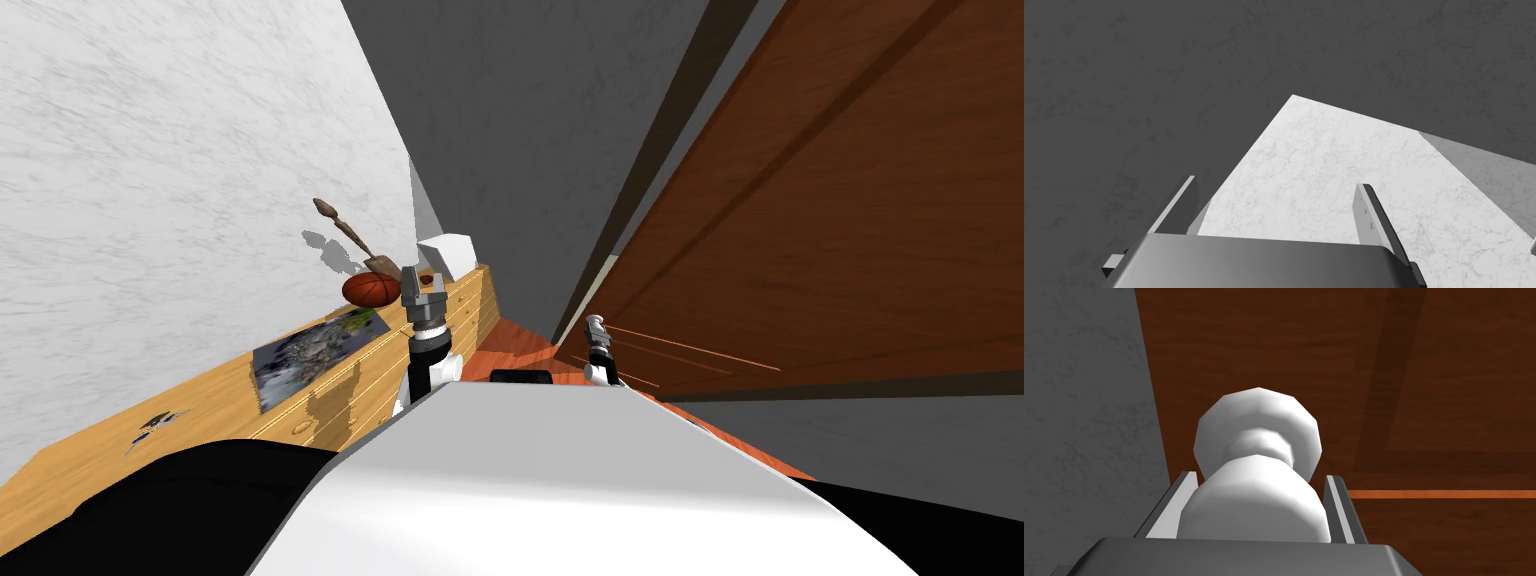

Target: Pull the door open

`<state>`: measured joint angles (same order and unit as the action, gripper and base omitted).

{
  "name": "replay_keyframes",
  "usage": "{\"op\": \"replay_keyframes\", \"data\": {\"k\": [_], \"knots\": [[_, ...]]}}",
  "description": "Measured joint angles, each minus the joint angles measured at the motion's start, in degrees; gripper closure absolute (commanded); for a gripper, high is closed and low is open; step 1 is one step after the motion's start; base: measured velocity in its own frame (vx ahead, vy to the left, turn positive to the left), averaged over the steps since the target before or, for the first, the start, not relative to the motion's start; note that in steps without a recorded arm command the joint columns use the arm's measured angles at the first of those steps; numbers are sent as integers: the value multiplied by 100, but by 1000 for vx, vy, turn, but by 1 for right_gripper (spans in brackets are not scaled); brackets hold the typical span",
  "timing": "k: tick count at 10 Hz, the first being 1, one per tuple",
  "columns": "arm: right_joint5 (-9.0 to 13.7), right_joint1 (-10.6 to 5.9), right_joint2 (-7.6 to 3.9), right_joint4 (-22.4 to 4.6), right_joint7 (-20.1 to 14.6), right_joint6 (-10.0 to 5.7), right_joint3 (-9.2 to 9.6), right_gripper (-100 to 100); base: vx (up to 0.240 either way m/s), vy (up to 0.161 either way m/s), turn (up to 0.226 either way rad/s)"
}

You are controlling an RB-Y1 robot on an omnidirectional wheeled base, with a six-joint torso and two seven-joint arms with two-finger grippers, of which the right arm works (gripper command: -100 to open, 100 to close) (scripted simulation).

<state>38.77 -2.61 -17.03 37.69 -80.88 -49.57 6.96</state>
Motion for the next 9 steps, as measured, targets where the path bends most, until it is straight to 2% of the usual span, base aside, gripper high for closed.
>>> {"op": "replay_keyframes", "data": {"k": [2, 4, 6, 9], "knots": [[1, 7, 5, -4, -3, 5, 3, 100, -63, -11, 49], [-39, 19, -93, 24, -126, -22, 92, 100, -190, -29, 108], [-86, 104, -178, 119, -240, -6, 209, 100, -208, -8, 97], [-192, 173, -316, 94, -535, -59, 463, 100, -215, -45, 140]]}}
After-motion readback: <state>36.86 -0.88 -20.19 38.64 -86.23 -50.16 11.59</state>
